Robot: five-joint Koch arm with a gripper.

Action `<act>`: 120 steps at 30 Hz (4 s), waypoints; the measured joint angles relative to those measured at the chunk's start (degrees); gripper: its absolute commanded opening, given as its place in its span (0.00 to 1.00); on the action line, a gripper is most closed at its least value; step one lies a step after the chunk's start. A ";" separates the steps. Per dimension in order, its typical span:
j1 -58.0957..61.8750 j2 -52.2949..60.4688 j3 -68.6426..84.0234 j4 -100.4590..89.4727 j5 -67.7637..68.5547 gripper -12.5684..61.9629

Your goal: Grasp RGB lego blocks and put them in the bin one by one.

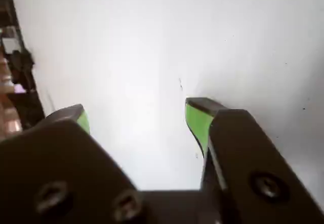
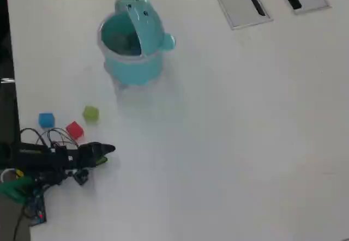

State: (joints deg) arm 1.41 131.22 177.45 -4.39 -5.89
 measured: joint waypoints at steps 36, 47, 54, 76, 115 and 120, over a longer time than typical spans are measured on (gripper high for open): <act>-0.09 0.00 0.00 0.00 0.00 0.63; 0.00 0.00 0.00 0.00 0.00 0.63; 0.00 0.00 0.00 0.00 0.00 0.63; -0.44 0.00 0.00 -11.60 -8.35 0.61; -8.70 0.00 -2.29 -38.67 -28.92 0.59; -9.67 0.00 -6.94 -30.94 -35.51 0.63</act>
State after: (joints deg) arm -8.26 131.22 170.51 -35.33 -41.40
